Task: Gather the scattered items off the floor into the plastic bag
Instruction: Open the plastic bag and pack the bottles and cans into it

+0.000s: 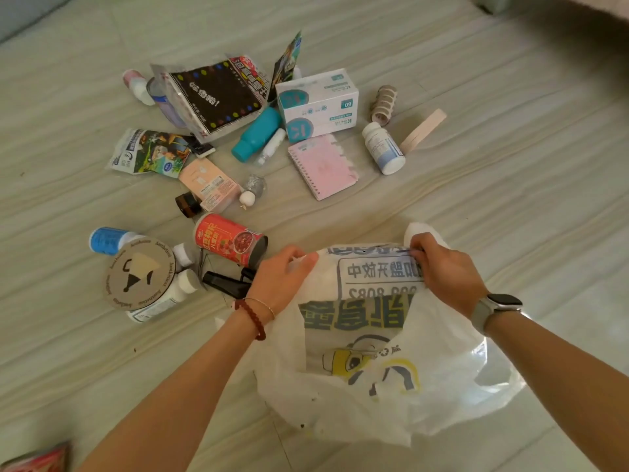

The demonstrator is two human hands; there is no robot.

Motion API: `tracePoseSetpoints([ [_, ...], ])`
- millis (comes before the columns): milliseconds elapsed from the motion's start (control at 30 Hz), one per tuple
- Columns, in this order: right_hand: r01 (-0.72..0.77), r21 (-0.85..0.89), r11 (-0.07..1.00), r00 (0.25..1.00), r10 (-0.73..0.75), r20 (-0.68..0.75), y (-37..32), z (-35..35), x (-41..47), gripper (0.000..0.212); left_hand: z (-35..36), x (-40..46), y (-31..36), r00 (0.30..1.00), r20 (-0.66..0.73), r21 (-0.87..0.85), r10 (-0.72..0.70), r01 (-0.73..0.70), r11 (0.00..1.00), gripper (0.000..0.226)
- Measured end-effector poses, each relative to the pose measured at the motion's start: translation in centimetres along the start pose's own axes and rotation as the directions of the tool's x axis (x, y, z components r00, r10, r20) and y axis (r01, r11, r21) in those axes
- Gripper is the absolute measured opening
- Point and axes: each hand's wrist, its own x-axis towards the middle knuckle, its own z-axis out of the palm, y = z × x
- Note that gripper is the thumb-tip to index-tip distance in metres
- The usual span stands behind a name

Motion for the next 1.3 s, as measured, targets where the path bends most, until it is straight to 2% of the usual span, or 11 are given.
tracePoseSetpoints([
  [133, 0.272, -0.259, 0.927, 0.870, -0.352, -0.346, -2.0, -0.2, -0.6, 0.032, 0.2, 0.7, -0.4, 0.996, -0.083, 0.172, 0.009, 0.005, 0.985, 0.025],
  [233, 0.510, -0.433, 0.743, 0.699, -0.651, -0.294, -3.2, 1.2, -1.7, 0.031, 0.1, 1.4, -0.4, 0.977, -0.212, 0.153, -0.025, 0.059, 0.986, 0.026],
  [333, 0.422, -0.453, 0.785, 0.856, -0.510, -0.086, -2.0, 2.3, -1.7, 0.065, -0.2, 1.2, -0.5, 0.926, -0.352, 0.260, 0.139, -0.046, 0.964, 0.024],
  [433, 0.309, -0.462, 0.832, 0.947, -0.313, 0.070, -1.2, 2.0, -0.8, 0.098, 0.1, 0.3, -0.6, 0.659, -0.340, 0.715, 0.671, -0.283, 0.640, 0.012],
  [533, 0.343, -0.444, 0.828, 0.933, -0.353, 0.063, -1.5, 1.4, 0.3, 0.100, 1.7, -0.6, 0.5, 0.468, -0.044, 0.750, 0.883, -0.568, 0.339, 0.013],
  [700, 0.491, -0.461, 0.739, 0.772, -0.614, -0.161, -0.6, -0.4, 1.5, 0.069, 1.2, 0.6, 1.3, 0.711, 0.095, 0.767, 0.697, -0.499, 0.404, 0.049],
  [867, 0.426, -0.456, 0.782, 0.893, -0.444, 0.072, 1.2, -1.1, 2.8, 0.103, 0.1, 2.0, 0.9, 0.831, 0.274, 0.834, 0.485, -0.456, 0.311, 0.113],
  [967, 0.415, -0.458, 0.786, 0.908, -0.324, 0.265, 1.7, -1.0, 3.7, 0.118, -0.1, 3.1, -0.2, 0.829, 0.419, 0.791, 0.370, -0.533, 0.301, 0.125],
  [1133, 0.543, -0.535, 0.647, 0.813, -0.246, 0.528, 2.6, -1.8, 3.5, 0.114, -2.0, 3.6, -2.0, 0.775, 0.576, 0.751, 0.260, -0.627, 0.206, 0.103],
  [1233, 0.629, -0.515, 0.582, 0.765, -0.348, 0.542, 4.3, -1.7, 1.7, 0.111, -2.8, 2.6, -3.1, 0.708, 0.688, 0.689, 0.161, -0.707, 0.160, 0.108],
  [1300, 0.634, -0.487, 0.602, 0.764, -0.389, 0.515, 5.0, -1.4, 0.9, 0.106, -2.7, 1.9, -2.9, 0.696, 0.701, 0.655, 0.154, -0.715, 0.246, 0.106],
])
